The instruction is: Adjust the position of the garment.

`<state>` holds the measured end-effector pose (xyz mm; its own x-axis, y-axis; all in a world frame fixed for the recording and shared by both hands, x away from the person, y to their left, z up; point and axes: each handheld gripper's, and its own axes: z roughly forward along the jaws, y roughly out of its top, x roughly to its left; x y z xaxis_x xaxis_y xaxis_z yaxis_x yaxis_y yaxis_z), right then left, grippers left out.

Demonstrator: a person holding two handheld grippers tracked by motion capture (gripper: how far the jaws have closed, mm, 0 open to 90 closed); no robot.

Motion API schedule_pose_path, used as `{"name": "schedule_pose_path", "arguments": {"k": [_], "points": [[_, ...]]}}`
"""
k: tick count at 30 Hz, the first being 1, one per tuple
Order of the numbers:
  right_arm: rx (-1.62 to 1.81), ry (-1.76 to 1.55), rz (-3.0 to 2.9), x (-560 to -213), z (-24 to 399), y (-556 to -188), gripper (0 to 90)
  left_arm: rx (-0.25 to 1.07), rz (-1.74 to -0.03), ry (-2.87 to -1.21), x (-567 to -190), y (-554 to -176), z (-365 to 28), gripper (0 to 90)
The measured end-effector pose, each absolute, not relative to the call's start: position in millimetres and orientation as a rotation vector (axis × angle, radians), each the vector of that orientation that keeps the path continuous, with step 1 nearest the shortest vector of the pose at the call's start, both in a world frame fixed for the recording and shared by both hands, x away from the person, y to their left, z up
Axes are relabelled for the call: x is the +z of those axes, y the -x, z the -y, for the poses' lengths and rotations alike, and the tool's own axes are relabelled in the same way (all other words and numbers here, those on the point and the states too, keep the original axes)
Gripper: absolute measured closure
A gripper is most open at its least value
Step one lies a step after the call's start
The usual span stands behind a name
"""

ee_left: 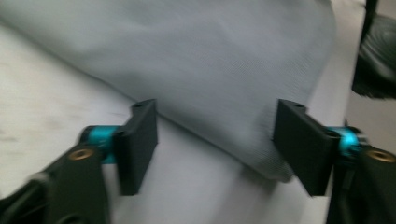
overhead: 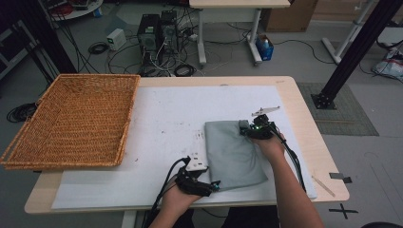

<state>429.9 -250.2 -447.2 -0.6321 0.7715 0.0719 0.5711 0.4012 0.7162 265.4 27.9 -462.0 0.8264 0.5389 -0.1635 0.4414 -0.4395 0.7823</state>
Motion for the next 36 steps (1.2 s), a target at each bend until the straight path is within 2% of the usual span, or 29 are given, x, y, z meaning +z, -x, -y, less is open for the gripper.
{"name": "schedule_pose_path", "arguments": {"k": [2, 3, 5, 6, 8, 14, 21, 27, 31, 32, 35, 36], "points": [[1.070, -1.184, -2.391, -448.0, 250.8, -430.3, 76.1, 0.234, -0.734, -2.128, -460.9, -259.6, -21.9, 45.7], [1.078, -1.186, -2.389, -448.6, 251.1, -430.6, 76.1, 0.236, -0.756, -2.127, -460.0, -259.9, -21.7, 50.3], [1.103, -1.212, -2.388, -450.1, 252.3, -431.2, 76.5, 0.215, -0.761, -2.133, -458.4, -261.8, -21.8, 69.4], [1.118, -1.228, -2.386, -450.8, 253.0, -431.7, 76.9, 0.199, -0.763, -2.134, -457.9, -263.2, -21.5, 74.9], [1.145, -1.271, -2.383, -451.5, 253.9, -432.5, 77.9, 0.179, -0.753, -2.150, -456.0, -266.7, -22.4, 78.5], [1.195, -1.300, -2.344, -452.5, 245.4, -439.2, 78.6, 0.180, -0.760, -2.148, -453.7, -277.2, -41.6, 79.7], [1.198, -1.290, -2.314, -451.9, 216.5, -459.1, 78.5, 0.240, -0.813, -2.134, -446.6, -296.7, -77.7, 79.7], [1.230, -1.262, -2.276, -440.1, 185.0, -481.0, 78.4, 0.360, -0.878, -2.144, -434.5, -318.0, -112.8, 79.6], [1.217, -1.249, -2.285, -439.6, 170.3, -488.7, 77.6, 0.336, -0.887, -2.126, -436.5, -316.9, -119.3, 79.0], [1.202, -1.261, -2.294, -442.6, 169.9, -489.5, 76.0, 0.331, -0.886, -2.125, -438.0, -315.3, -118.7, 78.2], [1.160, -1.312, -2.293, -447.7, 174.3, -490.4, 55.9, 0.297, -0.896, -2.105, -443.4, -311.8, -118.4, 71.5], [1.169, -1.326, -2.276, -446.4, 178.2, -489.8, 51.9, 0.284, -0.896, -2.088, -445.5, -310.6, -118.8, 66.7]]}}
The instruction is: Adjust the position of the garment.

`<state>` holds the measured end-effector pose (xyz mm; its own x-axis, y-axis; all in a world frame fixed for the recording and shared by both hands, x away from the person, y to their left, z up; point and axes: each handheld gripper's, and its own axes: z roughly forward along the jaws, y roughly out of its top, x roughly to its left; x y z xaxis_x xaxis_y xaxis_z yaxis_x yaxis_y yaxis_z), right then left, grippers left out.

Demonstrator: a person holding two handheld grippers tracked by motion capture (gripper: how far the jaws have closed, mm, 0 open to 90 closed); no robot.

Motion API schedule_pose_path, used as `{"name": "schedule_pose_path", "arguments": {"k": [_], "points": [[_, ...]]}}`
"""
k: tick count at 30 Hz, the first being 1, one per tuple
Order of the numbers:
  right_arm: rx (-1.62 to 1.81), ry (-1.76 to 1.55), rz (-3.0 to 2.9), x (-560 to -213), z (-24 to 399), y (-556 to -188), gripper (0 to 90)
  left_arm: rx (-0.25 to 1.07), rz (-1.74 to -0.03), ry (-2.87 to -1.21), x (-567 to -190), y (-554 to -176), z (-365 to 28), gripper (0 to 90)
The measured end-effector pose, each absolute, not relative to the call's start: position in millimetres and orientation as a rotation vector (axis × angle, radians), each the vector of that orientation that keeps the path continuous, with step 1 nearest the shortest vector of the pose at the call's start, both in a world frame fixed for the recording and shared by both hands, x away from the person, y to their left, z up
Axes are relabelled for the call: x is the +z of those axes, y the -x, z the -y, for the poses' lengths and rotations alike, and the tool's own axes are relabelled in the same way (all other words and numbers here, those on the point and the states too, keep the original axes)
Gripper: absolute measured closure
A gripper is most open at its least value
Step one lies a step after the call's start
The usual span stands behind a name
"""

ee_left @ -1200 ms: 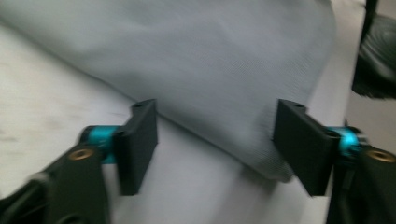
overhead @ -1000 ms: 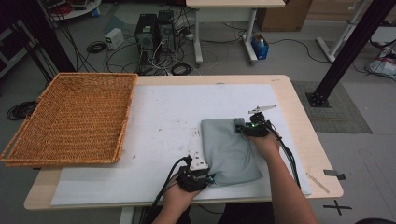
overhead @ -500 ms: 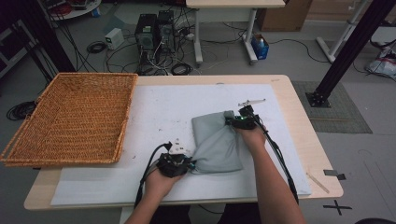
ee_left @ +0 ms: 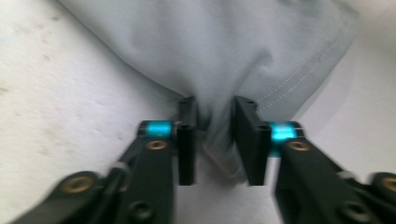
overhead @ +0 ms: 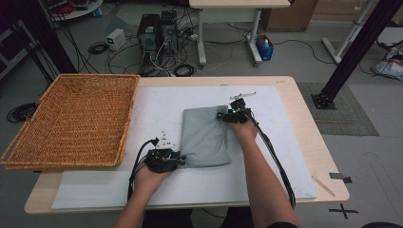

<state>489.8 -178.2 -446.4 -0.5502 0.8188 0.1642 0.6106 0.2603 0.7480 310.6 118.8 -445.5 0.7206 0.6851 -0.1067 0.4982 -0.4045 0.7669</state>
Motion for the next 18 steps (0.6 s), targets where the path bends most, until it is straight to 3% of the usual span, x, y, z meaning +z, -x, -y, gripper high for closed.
{"name": "schedule_pose_path", "arguments": {"k": [3, 6, 14, 18], "points": [[1.193, -1.300, -2.222, -433.3, 190.7, -482.3, 44.2, 0.294, -0.903, -2.038, -447.0, -306.6, -120.4, 44.6], [1.188, -1.247, -2.223, -417.4, 201.4, -467.6, 41.7, 0.361, -0.886, -1.971, -438.6, -304.0, -124.0, 33.0], [1.259, -1.133, -2.300, -405.8, 212.5, -405.9, 42.4, 0.526, -0.881, -1.835, -411.1, -310.5, -138.5, 19.8], [1.282, -1.074, -2.374, -420.3, 205.8, -381.1, 49.0, 0.535, -0.897, -1.806, -406.8, -311.8, -142.4, 18.2]]}}
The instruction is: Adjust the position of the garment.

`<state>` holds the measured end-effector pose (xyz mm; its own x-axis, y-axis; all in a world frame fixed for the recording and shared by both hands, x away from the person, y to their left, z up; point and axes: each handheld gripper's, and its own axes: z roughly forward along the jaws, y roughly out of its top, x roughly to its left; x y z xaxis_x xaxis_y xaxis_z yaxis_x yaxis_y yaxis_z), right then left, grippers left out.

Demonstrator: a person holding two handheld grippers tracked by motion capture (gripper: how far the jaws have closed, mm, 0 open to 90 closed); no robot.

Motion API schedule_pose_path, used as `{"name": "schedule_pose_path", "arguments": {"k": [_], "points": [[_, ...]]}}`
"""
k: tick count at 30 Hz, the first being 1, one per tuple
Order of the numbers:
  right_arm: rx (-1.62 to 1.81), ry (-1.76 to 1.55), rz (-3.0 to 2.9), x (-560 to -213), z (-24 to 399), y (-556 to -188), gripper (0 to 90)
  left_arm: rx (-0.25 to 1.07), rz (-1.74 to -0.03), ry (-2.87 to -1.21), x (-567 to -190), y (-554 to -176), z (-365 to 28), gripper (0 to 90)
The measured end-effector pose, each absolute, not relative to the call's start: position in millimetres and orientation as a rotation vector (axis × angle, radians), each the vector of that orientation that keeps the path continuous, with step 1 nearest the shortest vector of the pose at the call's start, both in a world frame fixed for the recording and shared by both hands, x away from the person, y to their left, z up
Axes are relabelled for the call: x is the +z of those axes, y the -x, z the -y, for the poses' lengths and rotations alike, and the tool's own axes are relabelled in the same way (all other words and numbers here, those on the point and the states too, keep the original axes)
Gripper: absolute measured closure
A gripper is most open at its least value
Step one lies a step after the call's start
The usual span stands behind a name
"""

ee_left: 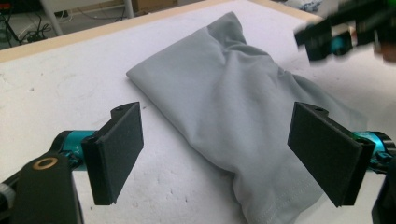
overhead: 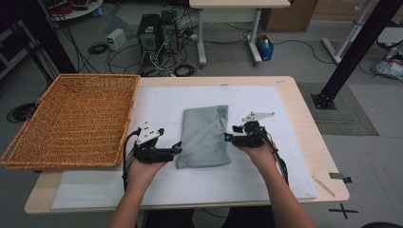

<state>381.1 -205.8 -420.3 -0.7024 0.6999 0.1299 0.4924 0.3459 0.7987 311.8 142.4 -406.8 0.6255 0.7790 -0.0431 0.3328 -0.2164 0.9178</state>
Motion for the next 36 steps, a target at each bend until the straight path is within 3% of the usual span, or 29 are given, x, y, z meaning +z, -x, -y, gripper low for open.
{"name": "schedule_pose_path", "arguments": {"k": [8, 15, 17, 22, 26, 33, 36], "points": [[1.240, -0.984, -2.510, -449.9, 187.4, -361.2, 85.2, 0.530, -0.896, -1.793, -407.5, -309.7, -144.1, 18.2], [1.228, -1.053, -2.471, -453.7, 208.6, -356.3, 87.9, 0.530, -0.900, -1.788, -406.2, -310.2, -147.5, 18.2], [1.255, -1.057, -2.449, -452.5, 213.8, -352.2, 83.4, 0.531, -0.892, -1.793, -406.1, -310.4, -147.6, 18.2], [1.354, -1.002, -2.353, -436.1, 217.8, -352.7, 48.8, 0.548, -0.859, -1.775, -398.8, -308.2, -147.4, 18.1], [1.405, -0.988, -2.253, -420.2, 229.3, -356.5, 27.6, 0.554, -0.828, -1.763, -386.7, -310.1, -147.0, 17.7], [1.472, -1.000, -2.106, -399.8, 254.2, -358.9, 13.5, 0.558, -0.818, -1.734, -372.8, -319.3, -149.1, 16.2], [1.484, -1.031, -2.074, -396.6, 264.6, -359.3, 12.5, 0.539, -0.815, -1.736, -372.7, -324.4, -151.1, 16.0]]}}
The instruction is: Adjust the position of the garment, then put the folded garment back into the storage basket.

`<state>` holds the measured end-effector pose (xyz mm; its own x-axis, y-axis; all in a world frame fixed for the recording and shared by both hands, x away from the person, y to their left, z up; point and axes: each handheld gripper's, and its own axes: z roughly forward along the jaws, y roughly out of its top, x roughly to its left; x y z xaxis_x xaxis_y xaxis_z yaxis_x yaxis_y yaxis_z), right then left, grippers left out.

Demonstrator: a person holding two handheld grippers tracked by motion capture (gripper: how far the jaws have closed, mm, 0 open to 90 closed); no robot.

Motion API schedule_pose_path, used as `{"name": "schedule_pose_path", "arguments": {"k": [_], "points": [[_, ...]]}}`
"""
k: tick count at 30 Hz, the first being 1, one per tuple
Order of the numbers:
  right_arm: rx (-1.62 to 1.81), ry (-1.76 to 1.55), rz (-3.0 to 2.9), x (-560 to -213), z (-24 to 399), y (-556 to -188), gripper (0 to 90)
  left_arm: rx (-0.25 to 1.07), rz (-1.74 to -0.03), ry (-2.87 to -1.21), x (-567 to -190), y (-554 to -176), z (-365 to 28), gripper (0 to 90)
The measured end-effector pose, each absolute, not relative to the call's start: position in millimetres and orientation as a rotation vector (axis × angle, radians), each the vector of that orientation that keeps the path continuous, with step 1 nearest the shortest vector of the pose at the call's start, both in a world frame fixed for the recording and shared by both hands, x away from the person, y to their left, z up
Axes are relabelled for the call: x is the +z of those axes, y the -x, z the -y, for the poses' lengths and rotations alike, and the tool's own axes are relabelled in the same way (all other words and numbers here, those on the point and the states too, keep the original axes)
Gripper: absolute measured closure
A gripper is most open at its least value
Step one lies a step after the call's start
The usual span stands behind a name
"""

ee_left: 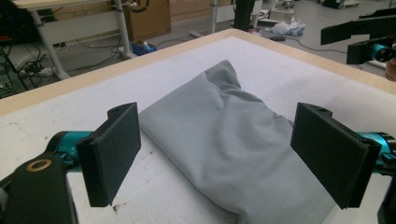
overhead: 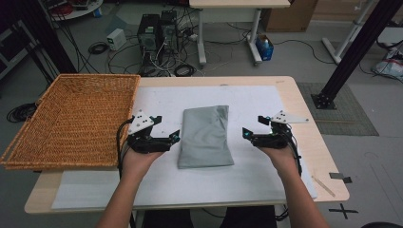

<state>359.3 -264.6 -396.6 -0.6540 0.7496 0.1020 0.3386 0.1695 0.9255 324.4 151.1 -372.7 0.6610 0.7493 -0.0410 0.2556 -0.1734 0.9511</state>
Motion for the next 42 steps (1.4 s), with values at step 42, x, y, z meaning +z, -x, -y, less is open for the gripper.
{"name": "schedule_pose_path", "arguments": {"k": [42], "points": [[1.362, -0.993, -2.091, -394.4, 280.8, -385.7, 11.9, 0.059, -1.039, -1.856, -462.9, -419.0, -103.4, 15.9]]}}
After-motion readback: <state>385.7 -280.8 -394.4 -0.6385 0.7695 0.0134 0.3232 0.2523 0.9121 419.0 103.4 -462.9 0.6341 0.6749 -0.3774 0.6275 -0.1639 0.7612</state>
